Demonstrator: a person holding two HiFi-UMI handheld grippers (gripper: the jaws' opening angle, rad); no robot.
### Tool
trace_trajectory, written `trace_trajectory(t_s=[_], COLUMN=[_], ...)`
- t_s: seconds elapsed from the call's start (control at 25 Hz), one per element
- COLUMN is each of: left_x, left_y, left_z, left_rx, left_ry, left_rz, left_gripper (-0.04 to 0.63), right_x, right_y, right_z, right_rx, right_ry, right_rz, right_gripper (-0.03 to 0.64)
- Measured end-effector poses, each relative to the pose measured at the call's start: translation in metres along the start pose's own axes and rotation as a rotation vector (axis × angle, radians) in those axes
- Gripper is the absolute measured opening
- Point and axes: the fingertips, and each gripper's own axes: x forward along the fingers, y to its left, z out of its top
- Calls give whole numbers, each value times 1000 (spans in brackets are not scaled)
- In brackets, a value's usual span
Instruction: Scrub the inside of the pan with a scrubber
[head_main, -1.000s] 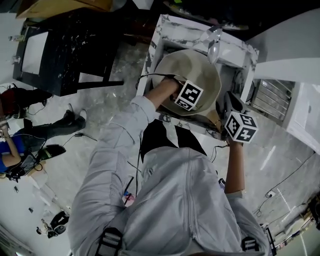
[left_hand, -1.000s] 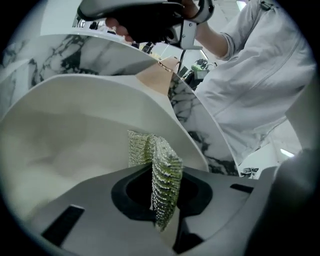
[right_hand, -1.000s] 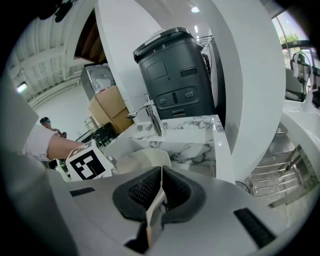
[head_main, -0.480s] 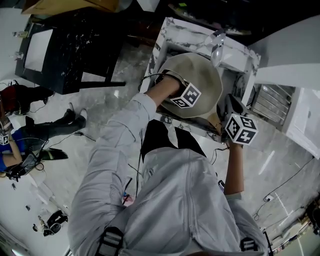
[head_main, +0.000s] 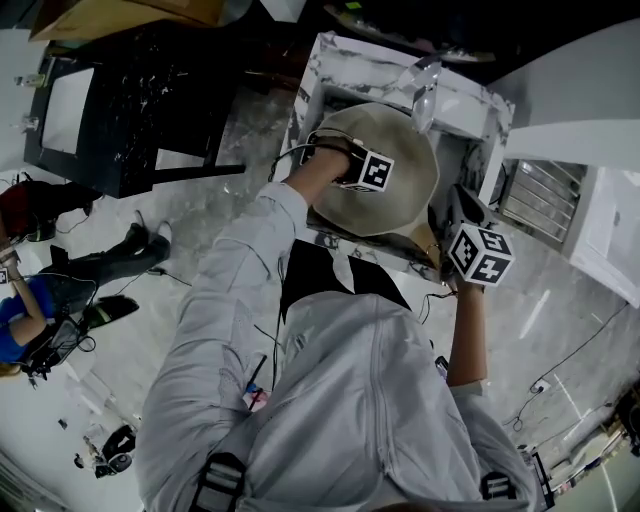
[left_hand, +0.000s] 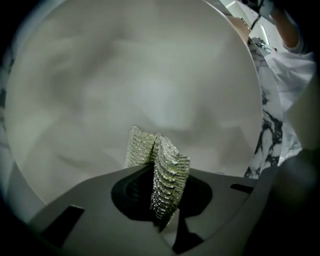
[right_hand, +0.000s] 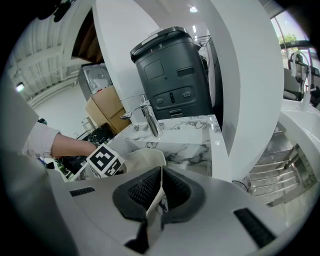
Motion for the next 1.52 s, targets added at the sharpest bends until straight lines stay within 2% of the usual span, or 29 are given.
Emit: trace_trajectory(t_s=[0.24, 0.48, 0.6, 0.72, 0.84, 1.0, 1.2, 1.36, 1.52], left_x=[-8, -26, -36, -45, -50, -51, -45, -35, -22], left_y=[29, 60, 71, 72, 64, 40, 2, -30, -51], left_z=[14, 38, 53, 69, 85, 100, 108, 98, 81], left_rx=[-158, -240, -216, -154, -89, 37, 170, 243, 272], left_ry=[-142, -333, -388, -410, -432, -435, -422, -377, -305], left_rz=[73, 203, 307, 401, 430, 413, 328, 228, 129], left_gripper=[64, 64, 64, 64, 64, 64, 64, 64, 64], right_x=[2, 5, 5, 5, 5, 7, 10, 13, 15], right_y=[1, 2, 2, 2, 0, 1, 5, 11, 15], right_z=[-1, 2, 4, 5, 5, 5, 2, 2, 5], right_rx=[1, -4, -5, -5, -3, 1, -3, -10, -16], right_ry=[6, 9, 8, 9, 9, 9, 16, 21, 19], right_rz=[-3, -3, -4, -4, -8, -5, 4, 16, 25], right_gripper=[37, 37, 37, 36, 37, 35, 37, 37, 37])
